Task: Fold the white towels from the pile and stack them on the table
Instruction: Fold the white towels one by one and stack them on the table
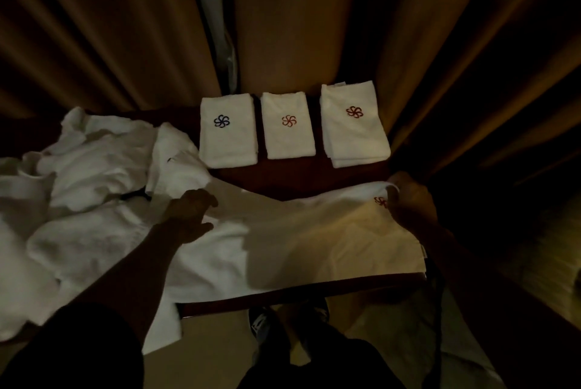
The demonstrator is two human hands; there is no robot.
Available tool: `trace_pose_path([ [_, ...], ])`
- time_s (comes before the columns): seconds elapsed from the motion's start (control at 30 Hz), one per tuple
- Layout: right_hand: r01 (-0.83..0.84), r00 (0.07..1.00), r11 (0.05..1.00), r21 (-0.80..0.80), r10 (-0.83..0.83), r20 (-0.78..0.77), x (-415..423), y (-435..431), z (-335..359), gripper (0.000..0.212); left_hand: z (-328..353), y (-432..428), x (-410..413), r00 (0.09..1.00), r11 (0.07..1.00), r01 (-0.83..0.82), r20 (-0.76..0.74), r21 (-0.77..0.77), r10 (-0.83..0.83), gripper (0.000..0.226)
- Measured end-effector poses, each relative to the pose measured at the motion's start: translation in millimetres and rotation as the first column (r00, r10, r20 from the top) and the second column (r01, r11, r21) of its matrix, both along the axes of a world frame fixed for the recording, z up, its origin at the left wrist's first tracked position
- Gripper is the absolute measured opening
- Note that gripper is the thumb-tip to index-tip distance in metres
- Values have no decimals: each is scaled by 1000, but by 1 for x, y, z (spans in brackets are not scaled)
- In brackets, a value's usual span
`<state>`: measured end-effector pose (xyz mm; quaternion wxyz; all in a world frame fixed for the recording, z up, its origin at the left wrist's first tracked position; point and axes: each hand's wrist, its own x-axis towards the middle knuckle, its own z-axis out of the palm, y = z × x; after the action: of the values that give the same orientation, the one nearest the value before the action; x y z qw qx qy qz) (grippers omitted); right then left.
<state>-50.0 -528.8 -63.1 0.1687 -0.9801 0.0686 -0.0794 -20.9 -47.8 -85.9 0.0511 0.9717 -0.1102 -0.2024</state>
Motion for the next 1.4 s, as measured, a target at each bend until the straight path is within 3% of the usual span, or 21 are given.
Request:
trace_pose_path([
  [0.1,-12,999,999,-42,13,31,-4,1,2,89,-14,-6,0,998,992,-62,-10,107,63,49],
  [0.2,-2,1000,999,-48,2,18,-4,1,5,67,-18,-9,3,986,983,-165,48,84,162,37],
  [0.27,12,1000,1000,-23,-12,4,-1,1,7,67,-16,-6,6,977,979,-179,136,99,165,39],
  [0.37,43,997,999,-28,-45,-60,3,0,13,64,0,2,16,959,985,-167,240,40,153,47],
  [0.43,32,998,999,15,-31,-49,7,0,22,54,19,6,24,950,981,-193,256,31,179,34],
  [0.5,-3,1000,999,45,3,6,15,-1,30,58,35,14,35,935,976,-207,279,-64,217,24],
  [0.6,15,999,999,35,-14,-32,34,-3,47,38,59,26,47,895,973,-136,397,-187,202,38],
  [0.67,44,999,997,63,-43,-20,46,-5,59,27,74,32,56,837,981,-102,519,-162,173,45],
  [0.73,27,998,996,83,-31,53,55,-8,75,28,93,35,65,765,981,-141,614,-132,192,39],
  [0.9,70,991,977,204,-91,97,70,-12,108,27,136,38,77,741,977,-196,640,-81,202,50],
  [1.0,47,995,980,194,-62,73,62,-21,106,27,143,31,59,747,994,-90,656,-66,111,49],
  [1.1,-1,999,986,169,8,-42,43,-28,85,26,125,28,29,819,1000,29,573,6,-27,55],
  [1.2,-11,972,980,200,57,-227,16,-28,57,24,97,17,1,963,994,-26,268,110,-4,39],
  [1.27,-77,931,981,176,134,-340,-6,-26,39,24,71,7,-20,996,980,-5,84,197,-12,33],
  [1.37,-108,850,975,196,193,-490,-27,-33,-5,71,30,3,-54,999,969,0,-50,248,13,30],
  [1.4,-90,808,973,215,197,-556,-34,-30,-7,71,17,5,-64,995,964,-1,-94,264,27,34],
])
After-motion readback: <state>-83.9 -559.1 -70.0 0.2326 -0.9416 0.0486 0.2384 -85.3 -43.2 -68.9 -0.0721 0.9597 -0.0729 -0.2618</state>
